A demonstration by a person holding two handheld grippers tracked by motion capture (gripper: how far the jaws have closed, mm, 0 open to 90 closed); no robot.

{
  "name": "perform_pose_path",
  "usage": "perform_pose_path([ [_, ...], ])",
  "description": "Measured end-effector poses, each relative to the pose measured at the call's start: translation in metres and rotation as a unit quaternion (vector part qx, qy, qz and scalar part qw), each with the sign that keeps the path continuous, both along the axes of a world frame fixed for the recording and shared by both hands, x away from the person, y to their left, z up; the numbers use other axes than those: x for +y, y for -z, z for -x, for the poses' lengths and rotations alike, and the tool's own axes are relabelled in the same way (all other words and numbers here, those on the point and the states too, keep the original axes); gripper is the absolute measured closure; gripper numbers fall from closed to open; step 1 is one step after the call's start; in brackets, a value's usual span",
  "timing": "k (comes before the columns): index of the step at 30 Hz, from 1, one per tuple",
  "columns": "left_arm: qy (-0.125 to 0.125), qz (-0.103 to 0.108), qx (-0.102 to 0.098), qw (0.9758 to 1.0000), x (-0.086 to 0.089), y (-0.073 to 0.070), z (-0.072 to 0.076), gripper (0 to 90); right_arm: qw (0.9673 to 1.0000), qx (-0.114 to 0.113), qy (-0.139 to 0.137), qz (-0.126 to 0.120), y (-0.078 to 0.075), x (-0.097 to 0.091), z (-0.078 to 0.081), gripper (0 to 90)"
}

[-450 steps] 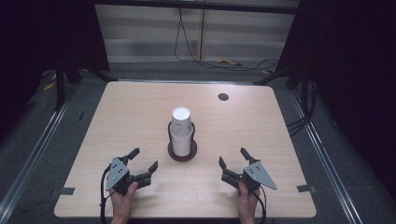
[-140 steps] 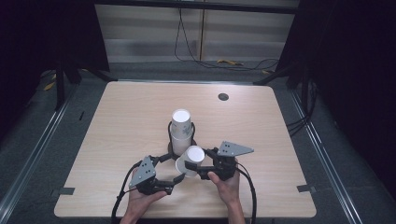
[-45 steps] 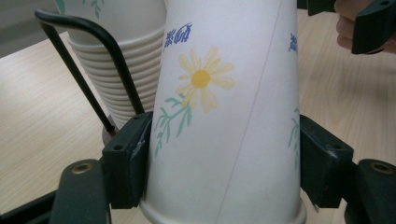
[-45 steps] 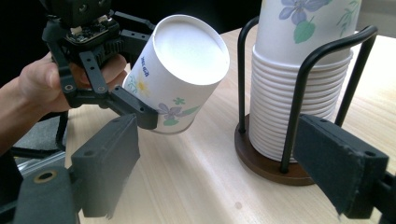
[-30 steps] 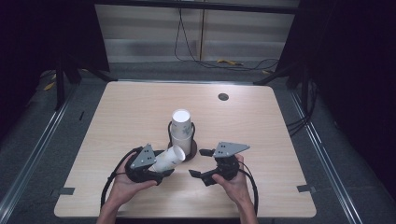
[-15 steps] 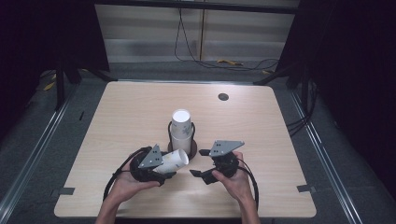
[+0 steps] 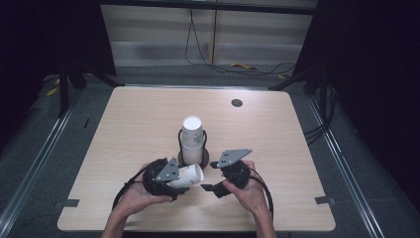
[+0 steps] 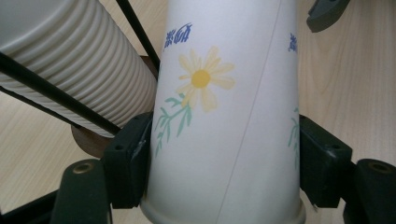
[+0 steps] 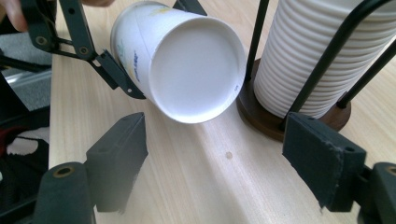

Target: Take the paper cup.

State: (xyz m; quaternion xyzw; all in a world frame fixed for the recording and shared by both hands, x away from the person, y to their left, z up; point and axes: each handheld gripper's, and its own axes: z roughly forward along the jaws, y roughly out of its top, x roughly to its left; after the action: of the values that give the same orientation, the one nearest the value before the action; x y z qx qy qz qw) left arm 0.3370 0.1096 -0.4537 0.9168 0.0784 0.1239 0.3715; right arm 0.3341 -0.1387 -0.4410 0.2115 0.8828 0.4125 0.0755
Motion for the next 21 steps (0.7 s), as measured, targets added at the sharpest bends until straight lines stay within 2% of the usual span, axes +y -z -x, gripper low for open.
perform_pose_path([
  [4,0.002,0.000,0.003,1.0000,-0.002,0.000,-0.001,29.4,0.9999,0.007,-0.010,0.003,0.000,0.002,-0.002,24.6],
  [7,0.011,-0.017,0.007,0.9998,-0.005,0.000,-0.002,29.4,0.9997,0.014,-0.018,0.010,0.000,0.003,-0.003,25.7],
  [10,0.015,-0.040,0.001,0.9991,-0.009,-0.002,-0.003,29.4,0.9994,0.021,-0.024,0.014,0.000,0.004,-0.003,25.7],
  [14,0.020,-0.038,0.006,0.9991,-0.011,0.000,-0.003,29.4,0.9987,0.028,-0.037,0.023,0.002,0.005,-0.004,25.7],
  [18,0.029,-0.053,0.015,0.9981,-0.014,0.001,-0.004,29.4,0.9980,0.035,-0.041,0.035,0.003,0.007,-0.006,24.8],
  [21,0.036,-0.064,0.010,0.9973,-0.019,-0.001,-0.005,29.4,0.9976,0.036,-0.036,0.046,0.003,0.009,-0.008,21.2],
])
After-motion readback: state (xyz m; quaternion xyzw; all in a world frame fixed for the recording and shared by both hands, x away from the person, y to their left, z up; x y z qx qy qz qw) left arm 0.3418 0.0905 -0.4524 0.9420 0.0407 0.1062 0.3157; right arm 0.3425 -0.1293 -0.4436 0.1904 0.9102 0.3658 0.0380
